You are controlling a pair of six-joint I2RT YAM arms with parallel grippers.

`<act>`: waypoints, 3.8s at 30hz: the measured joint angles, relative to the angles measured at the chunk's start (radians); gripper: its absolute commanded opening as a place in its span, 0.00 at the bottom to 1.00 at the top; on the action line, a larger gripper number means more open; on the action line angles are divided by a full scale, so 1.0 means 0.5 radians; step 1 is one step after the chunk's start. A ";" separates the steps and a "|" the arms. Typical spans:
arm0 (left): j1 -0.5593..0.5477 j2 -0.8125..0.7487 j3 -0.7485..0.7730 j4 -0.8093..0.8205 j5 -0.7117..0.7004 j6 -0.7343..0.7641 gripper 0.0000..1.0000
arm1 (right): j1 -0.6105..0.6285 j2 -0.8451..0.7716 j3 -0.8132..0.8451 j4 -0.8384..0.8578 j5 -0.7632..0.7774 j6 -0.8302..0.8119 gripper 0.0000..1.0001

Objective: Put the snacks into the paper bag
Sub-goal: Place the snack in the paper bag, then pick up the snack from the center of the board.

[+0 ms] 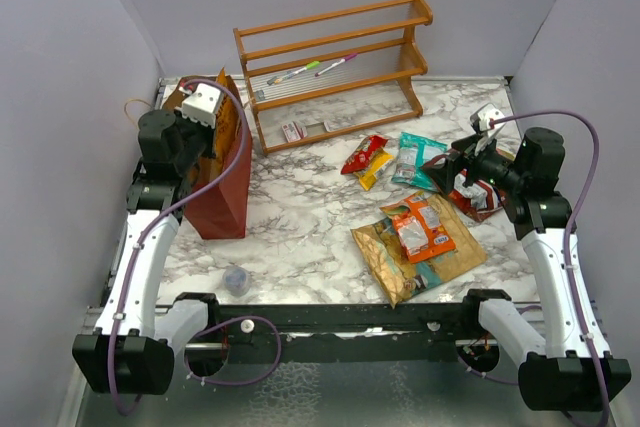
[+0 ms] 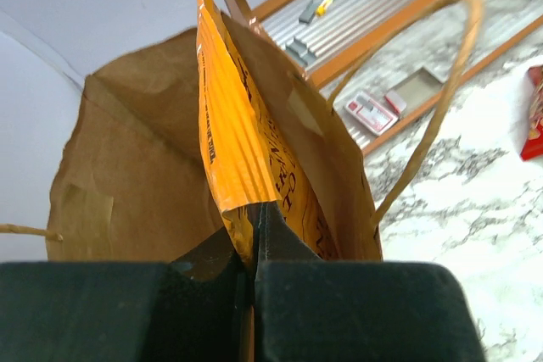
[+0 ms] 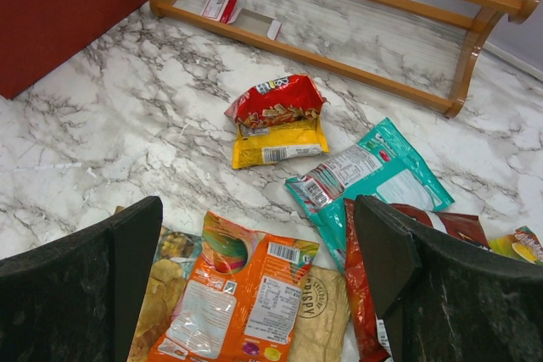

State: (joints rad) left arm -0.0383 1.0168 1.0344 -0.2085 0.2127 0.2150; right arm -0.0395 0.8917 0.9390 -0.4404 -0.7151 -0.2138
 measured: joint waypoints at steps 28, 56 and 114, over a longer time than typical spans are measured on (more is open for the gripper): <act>0.000 -0.214 -0.282 -0.178 -0.274 0.031 0.58 | -0.030 -0.025 -0.011 0.001 0.002 -0.005 0.96; 0.000 -0.236 0.393 -0.594 0.242 0.053 0.80 | -0.030 0.289 0.043 -0.397 0.090 -0.478 0.93; -0.114 -0.023 0.819 -1.841 0.748 0.658 0.80 | -0.272 0.802 -0.536 -0.704 1.032 -1.297 0.75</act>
State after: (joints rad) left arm -0.0952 1.0054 1.4441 -1.1290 0.5865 0.5442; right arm -0.1757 1.2926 0.6708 -0.7925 -0.1993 -0.8623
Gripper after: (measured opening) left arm 0.793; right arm 0.746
